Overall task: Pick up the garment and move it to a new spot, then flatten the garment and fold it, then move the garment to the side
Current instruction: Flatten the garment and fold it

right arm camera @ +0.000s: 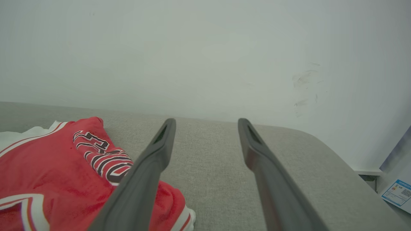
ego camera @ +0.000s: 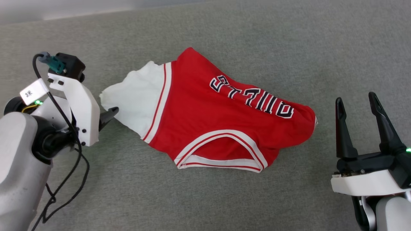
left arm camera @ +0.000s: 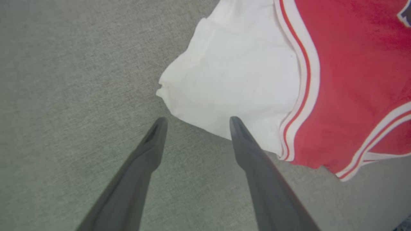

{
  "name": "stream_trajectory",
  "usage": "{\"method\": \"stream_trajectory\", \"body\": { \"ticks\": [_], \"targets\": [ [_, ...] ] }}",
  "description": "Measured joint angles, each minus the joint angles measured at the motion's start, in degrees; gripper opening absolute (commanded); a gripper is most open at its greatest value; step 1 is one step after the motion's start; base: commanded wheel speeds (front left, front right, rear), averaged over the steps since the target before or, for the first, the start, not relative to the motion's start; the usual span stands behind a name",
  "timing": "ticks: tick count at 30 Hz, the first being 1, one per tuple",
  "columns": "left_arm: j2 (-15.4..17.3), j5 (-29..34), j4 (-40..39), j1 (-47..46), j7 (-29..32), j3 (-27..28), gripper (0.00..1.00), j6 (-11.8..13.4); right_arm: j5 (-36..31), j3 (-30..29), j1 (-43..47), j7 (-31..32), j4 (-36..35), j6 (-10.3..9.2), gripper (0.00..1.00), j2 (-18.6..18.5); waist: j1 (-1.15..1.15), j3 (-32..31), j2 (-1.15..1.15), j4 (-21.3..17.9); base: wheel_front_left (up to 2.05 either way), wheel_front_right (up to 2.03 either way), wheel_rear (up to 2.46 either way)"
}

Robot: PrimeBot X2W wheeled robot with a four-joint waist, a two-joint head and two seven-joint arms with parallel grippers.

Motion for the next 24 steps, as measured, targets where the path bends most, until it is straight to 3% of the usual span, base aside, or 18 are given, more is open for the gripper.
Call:
{"method": "stream_trajectory", "body": {
  "ticks": [11, 12, 13, 17, 24],
  "targets": [
    [2.04, 0.10, 6.53, -5.13, 5.87, -5.06, 1.00, 0.00, 1.36, 1.14, -1.03, 0.00, -0.01, 0.00, 1.00, -0.01, -0.01, 4.21, 0.00, -3.41, 0.00, 0.00, 0.00],
    [2.11, -0.14, 6.65, -5.39, 6.31, -5.53, 0.44, 0.00, 1.44, 1.20, -1.05, 0.00, 0.01, 0.00, 1.00, 0.00, -0.01, 4.30, 0.00, -3.47, 0.00, 0.00, 0.00],
    [2.21, -0.62, 6.67, -5.63, 6.47, -5.91, 0.00, 0.00, 1.51, 1.23, -1.09, 0.00, 0.04, 0.00, 1.00, 0.00, -0.01, 4.34, 0.00, -3.46, 0.00, 0.00, 0.00],
    [1.87, -2.96, 6.59, -5.45, 6.12, -6.73, 0.00, 0.01, 1.48, 1.03, -1.42, 0.00, 0.22, 0.00, 1.00, 0.00, 0.00, 4.00, 0.00, -3.05, 0.00, 0.00, 0.00],
    [2.41, -5.56, 5.35, -0.43, -1.07, -5.24, 0.00, 0.00, 1.16, 0.36, -0.95, 0.00, 1.13, 0.00, 1.00, 0.00, 0.00, 0.76, 0.00, -1.54, 0.00, 0.00, 0.00]
  ]
}}
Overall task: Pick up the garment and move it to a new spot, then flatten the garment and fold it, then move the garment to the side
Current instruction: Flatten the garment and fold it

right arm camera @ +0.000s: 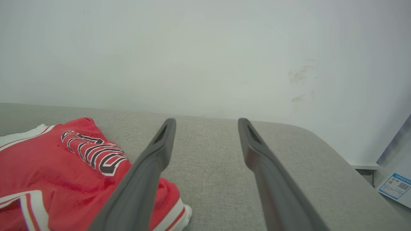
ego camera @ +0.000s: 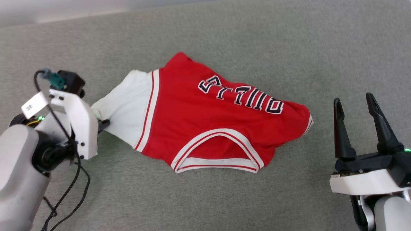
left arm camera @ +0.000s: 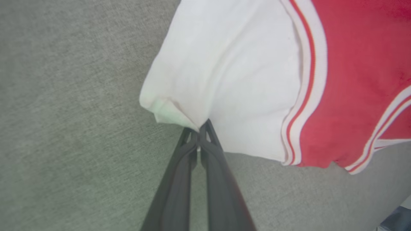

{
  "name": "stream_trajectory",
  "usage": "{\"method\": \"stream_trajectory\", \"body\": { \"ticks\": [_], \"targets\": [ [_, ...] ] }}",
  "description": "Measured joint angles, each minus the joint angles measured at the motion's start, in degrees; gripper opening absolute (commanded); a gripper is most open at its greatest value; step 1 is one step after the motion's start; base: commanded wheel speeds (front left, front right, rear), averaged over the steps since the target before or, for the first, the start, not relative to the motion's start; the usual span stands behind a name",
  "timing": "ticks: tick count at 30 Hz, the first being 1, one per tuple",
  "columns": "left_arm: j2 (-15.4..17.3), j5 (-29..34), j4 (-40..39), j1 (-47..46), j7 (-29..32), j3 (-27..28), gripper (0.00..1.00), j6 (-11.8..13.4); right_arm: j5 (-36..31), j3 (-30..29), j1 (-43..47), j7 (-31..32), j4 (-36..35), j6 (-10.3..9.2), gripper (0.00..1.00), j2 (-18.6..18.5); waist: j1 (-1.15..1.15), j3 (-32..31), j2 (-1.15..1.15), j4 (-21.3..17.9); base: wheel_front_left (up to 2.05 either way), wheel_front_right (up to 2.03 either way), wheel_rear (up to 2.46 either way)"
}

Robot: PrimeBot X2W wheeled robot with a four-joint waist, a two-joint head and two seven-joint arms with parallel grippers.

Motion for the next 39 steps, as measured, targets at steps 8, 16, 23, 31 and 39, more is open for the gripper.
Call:
{"method": "stream_trajectory", "body": {
  "ticks": [8, 16, 23, 31, 39],
  "targets": [
    [3.11, -1.65, -6.65, 13.23, -9.39, 4.90, 0.00, 2.91, -0.02, -0.38, 2.36, 0.00, 0.91, 0.00, 1.00, 0.00, -0.01, -5.30, 0.00, 3.62, 0.00, 0.00, 0.00],
    [4.15, -3.63, -14.37, 28.03, -16.23, 8.24, 0.00, 6.31, -0.62, -0.26, 3.30, 0.00, 1.85, 0.00, 1.00, 0.00, -0.01, -9.16, 0.00, 7.07, 0.00, 0.00, 0.00],
    [-0.09, -1.90, -18.86, 35.06, -25.28, 7.54, 1.00, 6.72, -0.62, -0.11, 4.36, 0.00, 2.74, 0.00, 1.00, 0.00, -0.01, -11.05, 0.00, 7.80, 0.00, 0.00, 0.00],
    [-4.42, 7.26, -19.95, 32.77, -47.38, 9.79, 1.00, 4.91, -1.49, -0.32, 5.28, 0.00, 3.32, 0.00, 1.00, 0.00, -0.01, -13.14, 0.00, 7.90, 0.00, 0.00, 0.00],
    [-8.10, 19.85, -22.39, 35.03, -59.23, 10.61, 1.00, 5.91, -1.62, -0.36, 6.23, 0.00, 2.71, 0.00, 1.00, 0.00, -0.01, -15.63, 0.00, 7.94, 0.00, 0.00, 0.00]
  ]
}}
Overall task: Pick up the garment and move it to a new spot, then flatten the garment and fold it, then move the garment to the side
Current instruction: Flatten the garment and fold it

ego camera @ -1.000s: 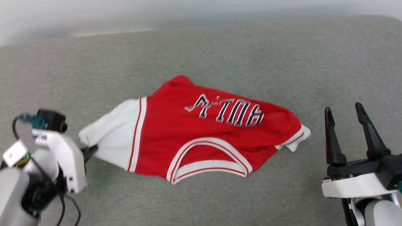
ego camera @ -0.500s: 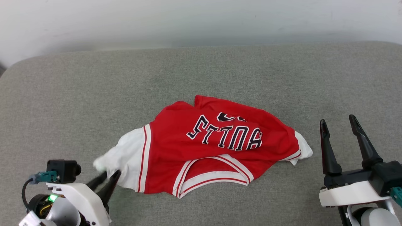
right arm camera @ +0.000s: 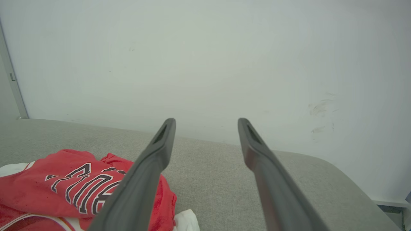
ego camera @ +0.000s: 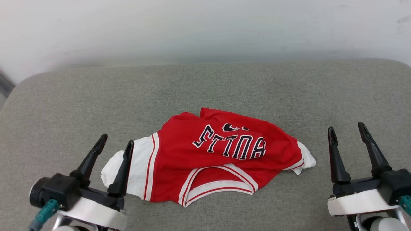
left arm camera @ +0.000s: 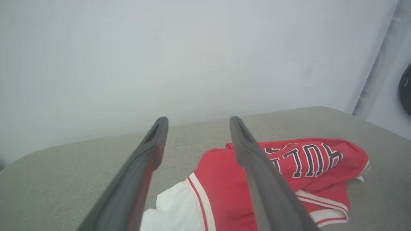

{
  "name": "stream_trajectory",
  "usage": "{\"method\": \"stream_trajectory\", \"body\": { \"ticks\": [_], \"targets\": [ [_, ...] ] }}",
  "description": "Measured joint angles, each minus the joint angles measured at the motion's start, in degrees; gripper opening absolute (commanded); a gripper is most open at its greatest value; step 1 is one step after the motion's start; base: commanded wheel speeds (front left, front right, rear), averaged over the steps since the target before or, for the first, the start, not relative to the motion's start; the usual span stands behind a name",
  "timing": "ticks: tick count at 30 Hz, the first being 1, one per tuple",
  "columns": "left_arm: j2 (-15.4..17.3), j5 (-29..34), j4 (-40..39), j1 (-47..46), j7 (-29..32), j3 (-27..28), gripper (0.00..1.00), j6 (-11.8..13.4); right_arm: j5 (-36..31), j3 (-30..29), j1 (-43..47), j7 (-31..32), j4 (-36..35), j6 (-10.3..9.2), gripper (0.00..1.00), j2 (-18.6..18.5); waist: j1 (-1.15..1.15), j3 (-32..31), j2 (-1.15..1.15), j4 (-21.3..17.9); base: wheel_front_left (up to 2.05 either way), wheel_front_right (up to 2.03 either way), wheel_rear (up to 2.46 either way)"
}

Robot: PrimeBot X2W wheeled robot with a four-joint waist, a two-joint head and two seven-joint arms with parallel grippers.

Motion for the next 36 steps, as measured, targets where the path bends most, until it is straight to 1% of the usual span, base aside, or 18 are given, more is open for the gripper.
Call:
{"method": "stream_trajectory", "body": {
  "ticks": [4, 7, 11, 12, 14, 16, 19, 21, 23, 24, 27, 29, 32, 36],
  "targets": [
    [-4.41, 5.83, -4.03, 1.67, -0.13, 2.38, 1.00, 0.03, -0.01, -0.11, 0.36, 0.00, -0.63, 0.00, 1.00, 0.01, 0.00, -0.21, 0.00, 0.55, 0.00, 0.00, 0.00],
    [-7.09, 9.17, -5.15, 3.18, -0.16, 3.33, 1.00, -1.19, -0.67, -0.51, 0.66, 0.00, -1.58, 0.00, 1.00, 0.01, 0.00, 0.18, 0.00, 1.18, 0.00, 0.00, 0.00],
    [-10.00, 11.77, -5.69, 3.15, -0.18, 4.17, 1.00, -3.10, -1.81, -0.46, 0.25, 0.00, -2.01, 0.00, 1.00, 0.00, 0.00, 1.20, 0.00, 2.31, 0.00, 0.00, 0.00],
    [-10.46, 12.22, -5.69, 3.00, -0.16, 4.35, 1.00, -3.52, -2.05, 0.48, -0.20, 0.41, -1.93, -0.01, 1.00, -0.46, 0.00, 1.52, 0.00, 2.63, 0.00, 0.00, 0.00],
    [-11.39, 13.06, -5.77, 2.41, -0.18, 4.79, 1.00, -4.11, -2.16, 3.24, -2.08, 2.90, -2.19, 0.02, 1.00, -3.09, 0.00, 2.23, 0.00, 3.27, 0.00, 0.00, 0.00],
    [-12.14, 13.66, -5.87, 2.00, -0.18, 5.08, 1.00, -4.60, -0.76, 6.13, -4.63, 7.89, -2.42, 0.00, 1.00, -6.50, 0.00, 3.09, 0.00, 3.83, 0.00, 0.00, 0.00],
    [-13.29, 14.40, -5.82, 1.16, -0.18, 4.93, 1.00, -5.16, 4.03, 10.80, -9.09, 18.53, -2.46, 0.01, 1.00, -12.34, 0.00, 4.42, 0.00, 4.85, 0.00, 0.00, 0.00],
    [-13.71, 14.64, -5.77, 0.56, -0.18, 4.82, 1.00, -5.49, 7.25, 13.60, -13.02, 27.05, -2.00, 0.00, 1.00, -16.36, 0.00, 5.32, 0.00, 5.57, 0.00, 0.00, 0.00],
    [-14.13, 14.84, -5.68, -0.19, -0.18, 4.60, 1.00, -5.58, 11.11, 17.11, -16.42, 36.95, -1.01, 0.00, 1.00, -20.75, 0.01, 6.21, 0.00, 6.41, 0.00, 0.00, 0.00],
    [-14.34, 14.93, -5.66, -0.60, -0.18, 4.39, 1.00, -5.66, 13.69, 18.20, -17.85, 41.90, -0.43, 0.01, 1.00, -21.95, 0.01, 6.66, 0.00, 6.84, 0.00, 0.00, 0.00],
    [-14.85, 14.95, -5.58, -1.75, -0.18, 3.70, 1.00, -5.84, 19.90, 21.08, -23.31, 55.32, 0.94, 0.00, 1.00, -24.75, 0.01, 8.01, 0.00, 8.33, 0.00, 0.00, 0.00],
    [-15.10, 14.94, -5.50, -2.39, -0.18, 3.31, 1.00, -5.86, 22.88, 22.26, -26.77, 61.63, 1.94, 0.00, 1.00, -25.72, 0.01, 8.89, 0.00, 9.43, 0.00, 0.00, 0.00],
    [-15.30, 14.92, -5.77, -3.73, -0.18, 2.35, 1.00, -5.90, 26.03, 24.14, -30.75, 68.70, 4.50, 0.00, 1.00, -26.41, 0.01, 10.26, 0.00, 11.20, 0.00, 0.00, 0.00],
    [-15.56, 14.56, -5.91, -4.77, -0.18, 1.37, 1.00, -5.91, 29.11, 27.19, -33.99, 73.96, 8.60, 0.00, 1.00, -27.71, 0.01, 12.04, 0.00, 13.77, 0.00, 0.00, 0.00]
  ]
}}
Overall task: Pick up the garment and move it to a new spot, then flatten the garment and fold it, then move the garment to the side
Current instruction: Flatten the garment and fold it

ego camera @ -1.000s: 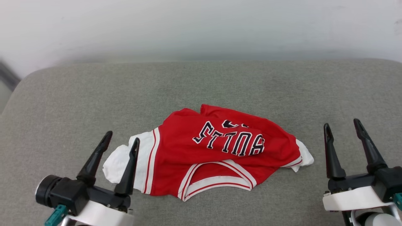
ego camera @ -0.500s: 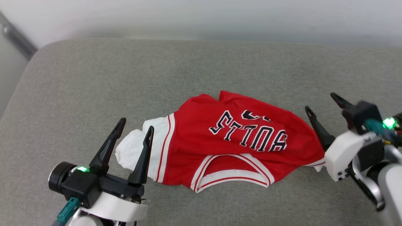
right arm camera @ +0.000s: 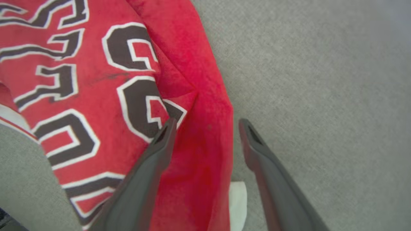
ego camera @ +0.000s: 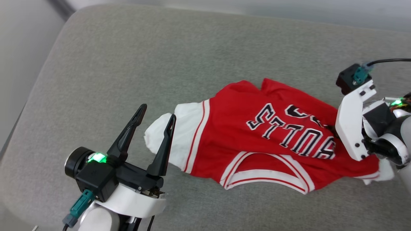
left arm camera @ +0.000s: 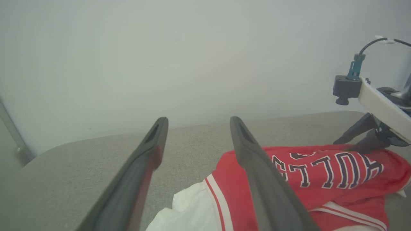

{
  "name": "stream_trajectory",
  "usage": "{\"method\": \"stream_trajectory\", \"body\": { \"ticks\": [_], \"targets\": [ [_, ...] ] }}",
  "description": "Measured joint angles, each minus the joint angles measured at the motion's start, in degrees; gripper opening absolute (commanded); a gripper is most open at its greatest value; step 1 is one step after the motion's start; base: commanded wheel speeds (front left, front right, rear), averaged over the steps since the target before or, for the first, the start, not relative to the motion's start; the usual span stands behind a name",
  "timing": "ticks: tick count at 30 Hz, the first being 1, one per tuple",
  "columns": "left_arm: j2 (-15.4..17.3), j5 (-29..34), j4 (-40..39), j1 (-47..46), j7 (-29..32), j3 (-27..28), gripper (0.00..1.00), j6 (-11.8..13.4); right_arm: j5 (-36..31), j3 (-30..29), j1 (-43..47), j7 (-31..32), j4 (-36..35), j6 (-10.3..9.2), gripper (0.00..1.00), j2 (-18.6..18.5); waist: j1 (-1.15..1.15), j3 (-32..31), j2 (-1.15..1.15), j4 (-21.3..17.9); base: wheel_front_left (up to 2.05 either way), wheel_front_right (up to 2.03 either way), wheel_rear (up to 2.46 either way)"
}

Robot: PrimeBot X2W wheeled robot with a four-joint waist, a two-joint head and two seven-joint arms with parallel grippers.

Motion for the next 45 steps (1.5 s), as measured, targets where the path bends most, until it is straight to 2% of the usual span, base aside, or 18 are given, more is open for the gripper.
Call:
{"method": "stream_trajectory", "body": {
  "ticks": [4, 12, 13, 14, 18, 23, 30, 31, 33, 39, 41, 42, 43, 45],
  "targets": [
    [-0.22, -0.14, -0.10, -0.65, 0.00, -0.87, 1.00, 0.00, 1.38, 2.31, -0.64, 2.19, 4.46, 0.00, 1.00, -1.97, 0.00, 1.61, 0.00, 2.57, 0.00, 0.00, 0.00],
    [-0.53, -0.73, -0.02, -1.37, 0.00, -2.46, 1.00, 0.00, 2.63, 2.69, -0.74, 0.13, 9.27, -0.01, 1.00, -2.89, -0.01, 4.20, 0.00, 6.77, 0.00, 0.00, 0.00],
    [-0.56, -0.80, 0.02, -1.38, 0.00, -2.43, 1.00, 0.00, 2.67, 3.14, -0.74, -0.16, 9.34, -0.01, 0.93, -3.26, -0.01, 4.42, 0.00, 7.16, 0.00, 0.00, 0.00],
    [-0.64, -0.97, 0.07, -1.38, 0.00, -2.43, 1.00, 0.00, 2.90, 3.35, -0.74, -0.33, 9.57, -0.01, 0.00, -3.55, -0.02, 4.61, 0.00, 7.51, 0.00, 0.00, 0.00],
    [-0.52, -1.12, 0.34, -1.38, 0.00, -3.15, 1.00, 0.00, 4.07, 5.64, -0.71, -2.37, 9.42, -0.01, 0.00, -4.46, -0.02, 5.03, 0.00, 8.38, 0.00, 0.00, 0.00],
    [-0.21, -1.60, 0.60, -1.61, 0.00, -3.68, 1.00, 0.00, 2.66, 5.00, -2.33, -10.05, 12.02, 0.14, 0.00, -4.53, -0.02, 4.89, 0.00, 8.86, 0.00, 0.00, 0.00],
    [-0.01, -1.76, 0.51, -1.64, 0.00, -3.53, 1.00, 0.00, -5.95, 6.39, -12.26, -21.12, 19.22, 0.01, 0.00, -4.77, 0.01, 4.63, 0.00, 9.45, 0.00, 0.00, 0.00],
    [-0.08, -1.82, 0.38, -1.65, 0.00, -3.68, 1.00, 0.00, -10.14, 7.01, -17.16, -26.58, 22.45, 0.01, 0.00, -4.60, 0.01, 4.72, 0.00, 9.78, 0.00, 0.00, 0.00],
    [-0.12, -2.04, 0.16, -1.65, 0.00, -3.68, 1.00, 0.00, -13.59, 7.32, -19.74, -30.07, 24.85, 0.01, 0.00, -4.33, 0.01, 4.88, 0.00, 9.94, 0.00, 0.00, 0.00],
    [-0.18, -2.07, -0.12, -1.70, 0.00, -3.38, 1.00, 0.00, -22.79, 7.26, -24.50, -39.17, 33.12, 0.01, 0.00, -1.79, 0.00, 5.39, 0.00, 10.30, 0.00, 0.00, 0.00],
    [-0.26, -2.05, -0.04, -1.83, 0.00, -3.47, 1.00, 0.00, -23.50, 7.37, -24.56, -40.67, 36.35, 0.01, 0.00, -0.47, 0.01, 5.33, 0.00, 10.33, 0.00, 0.00, 0.00],
    [-0.21, -2.03, 0.08, -1.93, 0.00, -3.74, 1.00, 0.00, -23.40, 7.88, -24.26, -41.22, 37.89, 0.01, 0.65, 0.34, 0.01, 5.09, 0.00, 10.32, 0.00, 0.00, 0.00],
    [-0.12, -1.96, 0.15, -1.93, 0.00, -3.90, 1.00, 0.00, -22.85, 7.66, -23.95, -41.88, 39.31, 0.02, 1.00, 1.34, 0.01, 4.80, 0.00, 10.27, 0.00, 0.00, 0.00],
    [0.20, -1.70, 0.46, -1.92, 0.00, -3.76, 1.00, 0.00, -22.15, 7.39, -23.92, -43.86, 41.19, 0.02, 1.00, 2.75, 0.00, 4.21, 0.00, 10.04, 0.00, 0.00, 0.00]
  ]
}}
